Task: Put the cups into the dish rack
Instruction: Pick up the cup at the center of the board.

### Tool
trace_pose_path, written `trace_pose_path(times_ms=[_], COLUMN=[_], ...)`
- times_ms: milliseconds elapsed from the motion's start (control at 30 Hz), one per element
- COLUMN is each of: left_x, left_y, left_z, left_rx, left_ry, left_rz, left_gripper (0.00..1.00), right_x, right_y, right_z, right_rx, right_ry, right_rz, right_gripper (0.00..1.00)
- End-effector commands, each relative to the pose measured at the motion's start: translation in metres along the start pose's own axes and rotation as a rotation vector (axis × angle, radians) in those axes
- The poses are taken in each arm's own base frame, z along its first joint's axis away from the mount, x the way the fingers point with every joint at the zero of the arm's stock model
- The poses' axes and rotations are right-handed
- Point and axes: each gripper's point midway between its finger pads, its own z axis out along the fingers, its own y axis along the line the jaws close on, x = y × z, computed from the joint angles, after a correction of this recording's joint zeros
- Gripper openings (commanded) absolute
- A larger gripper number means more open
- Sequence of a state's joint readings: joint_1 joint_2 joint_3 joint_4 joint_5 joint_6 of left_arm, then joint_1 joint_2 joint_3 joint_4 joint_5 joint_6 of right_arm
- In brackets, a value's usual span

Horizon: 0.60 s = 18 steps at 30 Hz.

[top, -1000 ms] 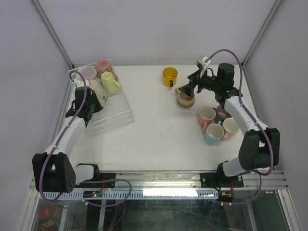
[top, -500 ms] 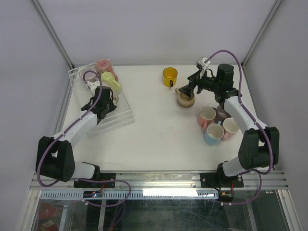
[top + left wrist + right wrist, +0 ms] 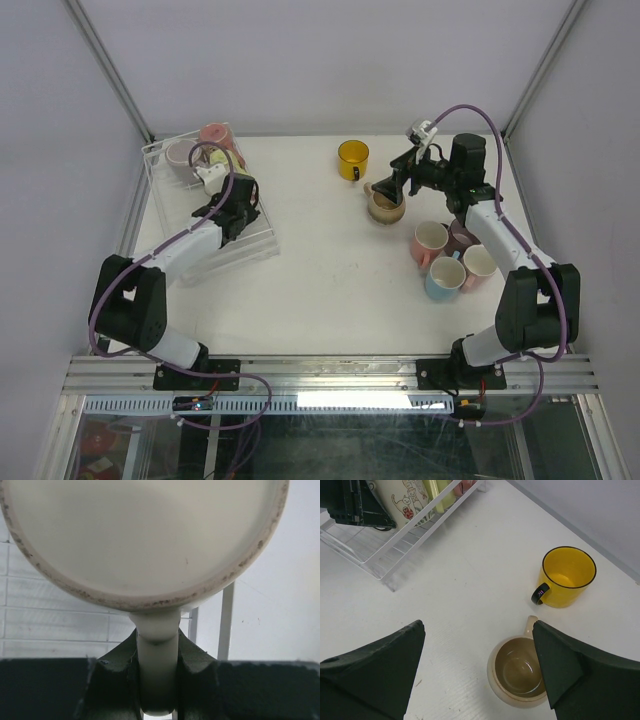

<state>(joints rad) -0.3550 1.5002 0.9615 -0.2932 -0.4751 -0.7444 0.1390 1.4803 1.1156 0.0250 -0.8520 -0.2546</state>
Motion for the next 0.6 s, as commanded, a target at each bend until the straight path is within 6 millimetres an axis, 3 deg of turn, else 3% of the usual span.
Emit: trace_pose_path(times_ms=[0,133,333,567], left_x=[-0.0525,-0.051,-0.049,-0.0524], left_y=[-0.043,-0.0471,-0.0456,-0.052], left_z=[-0.0055,-0.004,-0.0035,-0.0134], left_rx=[0.093,0.101,0.095,0.133], left_ry=[-0.165,-0.156,-0.15,-0.138], left_rz=[-0.136,-0.126,-0.111,-0.081], left_gripper=[0.2,0.34,0.35,0.42], right_x=[-0.026,-0.0253,-0.0252,-0.0266], right_y=[0.0011,0.0,-0.0012,-0.0019], right_z=[-0.0092,-0.0096,-0.0093,-0.0089], right_rx=[0.013,0.016,0.017,0.015], right_ry=[-0.063,-0.062,-0.061,-0.063], right_rz=[-0.071,-0.07,-0.069,-0.07], right_gripper=[0.91,0.91,0.91,0.91])
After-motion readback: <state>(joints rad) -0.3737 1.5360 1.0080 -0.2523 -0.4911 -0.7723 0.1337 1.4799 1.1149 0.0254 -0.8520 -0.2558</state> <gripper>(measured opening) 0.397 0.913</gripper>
